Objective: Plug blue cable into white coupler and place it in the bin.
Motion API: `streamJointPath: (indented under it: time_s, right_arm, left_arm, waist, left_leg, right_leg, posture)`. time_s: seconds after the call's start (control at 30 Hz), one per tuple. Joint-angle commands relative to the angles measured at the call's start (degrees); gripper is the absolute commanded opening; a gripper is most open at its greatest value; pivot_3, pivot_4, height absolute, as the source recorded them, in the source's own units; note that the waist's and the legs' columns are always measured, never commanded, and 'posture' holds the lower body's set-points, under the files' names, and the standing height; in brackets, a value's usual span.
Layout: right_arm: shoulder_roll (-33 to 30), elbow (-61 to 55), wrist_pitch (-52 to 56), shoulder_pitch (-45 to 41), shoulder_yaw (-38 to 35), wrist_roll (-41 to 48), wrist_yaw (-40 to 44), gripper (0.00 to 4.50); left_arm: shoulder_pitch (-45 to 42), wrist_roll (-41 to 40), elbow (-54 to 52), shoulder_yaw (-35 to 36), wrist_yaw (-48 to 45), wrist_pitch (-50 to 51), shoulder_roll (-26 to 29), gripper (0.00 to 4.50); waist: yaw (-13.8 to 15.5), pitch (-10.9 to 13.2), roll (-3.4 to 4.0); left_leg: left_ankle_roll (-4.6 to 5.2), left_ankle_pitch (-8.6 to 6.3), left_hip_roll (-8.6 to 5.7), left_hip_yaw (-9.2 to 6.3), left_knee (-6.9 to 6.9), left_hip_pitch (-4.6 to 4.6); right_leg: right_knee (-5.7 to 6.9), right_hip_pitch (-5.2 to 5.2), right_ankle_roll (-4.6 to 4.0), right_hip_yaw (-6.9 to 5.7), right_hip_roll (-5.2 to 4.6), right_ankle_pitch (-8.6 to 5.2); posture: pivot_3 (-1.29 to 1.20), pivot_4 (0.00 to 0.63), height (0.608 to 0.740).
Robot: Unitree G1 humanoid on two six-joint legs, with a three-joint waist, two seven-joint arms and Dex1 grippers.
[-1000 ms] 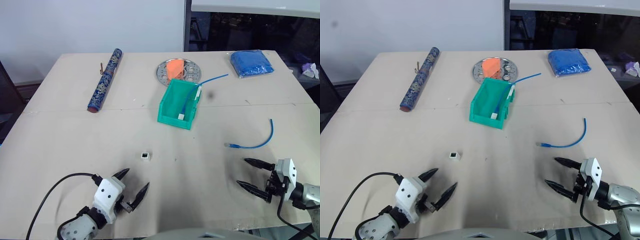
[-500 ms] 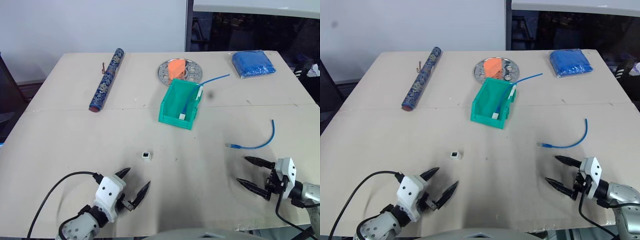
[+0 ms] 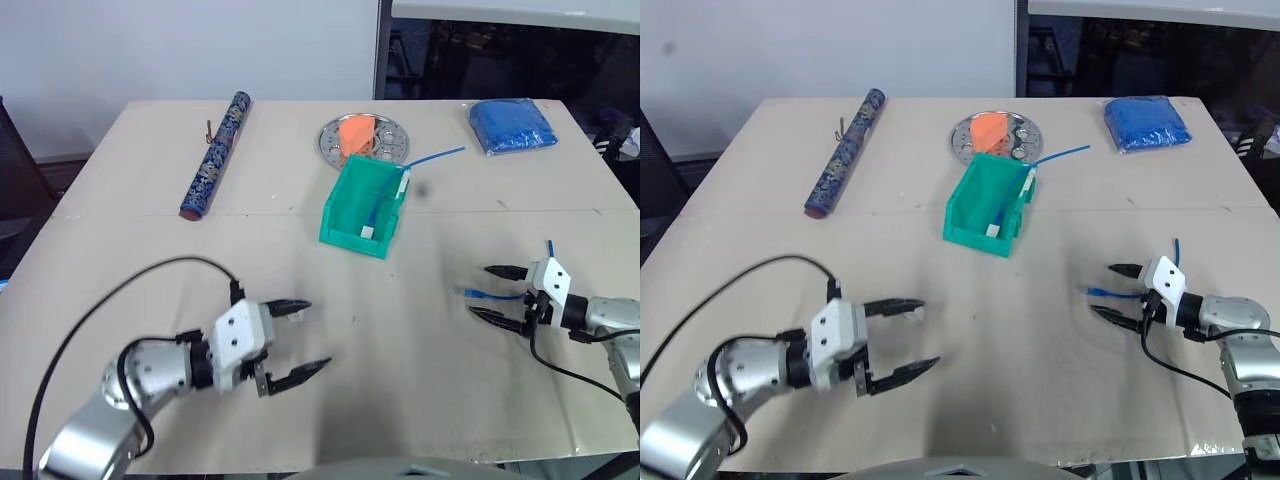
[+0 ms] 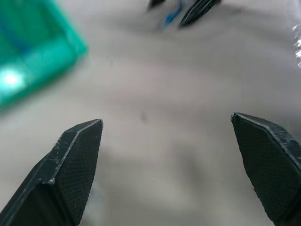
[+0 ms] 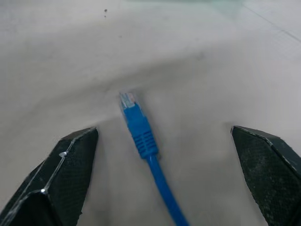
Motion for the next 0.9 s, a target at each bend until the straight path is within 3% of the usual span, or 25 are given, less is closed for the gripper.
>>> streamJointPath:
  time_s: [0.03,0.23,0.27,0.53,0.67,0.77,0.9]
  right_arm:
    - [-1.31,2.36,-0.86,-1.43,1.88,-1.87,2.58,3.18]
    - [-1.12,3.31,-1.27,-1.75,2.33,-1.27,3.79,0.17]
    - [-1.01,3.14,-1.09,-1.82,2.39,-1.1,3.86,0.07]
    - [4.94,-10.37,10.0,-6.58,11.54,-1.89,2.9,0.07]
    - [11.86,-13.53,16.33,-12.24,18.64,-5.49,-1.02,0.07]
    - [14.65,-12.26,16.33,-13.96,19.93,-7.2,-3.7,1.15]
    - [12.52,-14.39,16.04,-11.12,15.66,-4.44,-3.99,3.09]
  left_arm:
    - [-5.9,-4.3,0.79,0.0,-3.9,3.49,2.01,4.5]
    - [-13.53,-5.49,4.16,-0.02,-6.09,6.89,2.56,4.5]
    - [-14.1,-5.6,4.51,0.13,-6.42,7.25,2.56,4.5]
    - [-19.49,-5.62,7.21,-1.96,-11.29,10.5,4.66,4.5]
    - [-24.55,-2.86,10.71,-5.76,-14.45,10.37,5.07,4.5]
    - [-29.23,0.86,13.95,-10.3,-15.19,9.74,3.72,4.5]
    - [-34.36,5.85,18.16,-16.12,-15.64,8.98,1.17,4.5]
  waist:
    - [-0.27,0.0,0.0]
    - [-0.27,0.08,-0.14]
    - [-0.27,0.08,-0.15]
    - [-0.82,0.2,-0.28]
    - [-0.44,0.3,-0.15]
    - [0.25,0.32,-0.18]
    - [1.5,0.33,-0.18]
  left_leg:
    - [0.01,-0.01,0.0,0.0,-0.03,0.0]
    - [0.06,-0.05,0.0,0.01,-0.02,0.01]
    - [0.06,-0.05,-0.01,0.01,0.02,0.01]
    - [0.06,-0.03,0.16,-0.05,0.04,0.1]
    - [0.05,-0.03,0.19,-0.16,-0.01,0.02]
    - [0.03,-0.02,0.06,-0.19,0.01,-0.08]
    - [0.0,-0.02,-0.1,-0.22,0.02,-0.3]
  right_leg:
    - [-0.05,0.0,0.0,0.0,0.0,0.0]
    - [-0.11,0.07,0.02,0.0,-0.01,0.01]
    - [-0.11,0.08,0.02,0.0,-0.01,0.0]
    - [0.09,0.03,-0.03,0.01,0.23,0.03]
    - [0.12,-0.08,-0.08,-0.05,0.3,0.03]
    - [0.08,-0.1,-0.07,-0.07,0.18,0.04]
    - [-0.11,-0.2,-0.06,-0.16,0.0,0.03]
  posture:
    - [0.0,0.15,0.74]
    - [0.0,0.15,0.74]
    - [0.0,0.15,0.74]
    - [0.0,0.15,0.74]
    - [0.0,0.15,0.74]
    - [0.0,0.15,0.74]
    - [0.0,0.15,0.74]
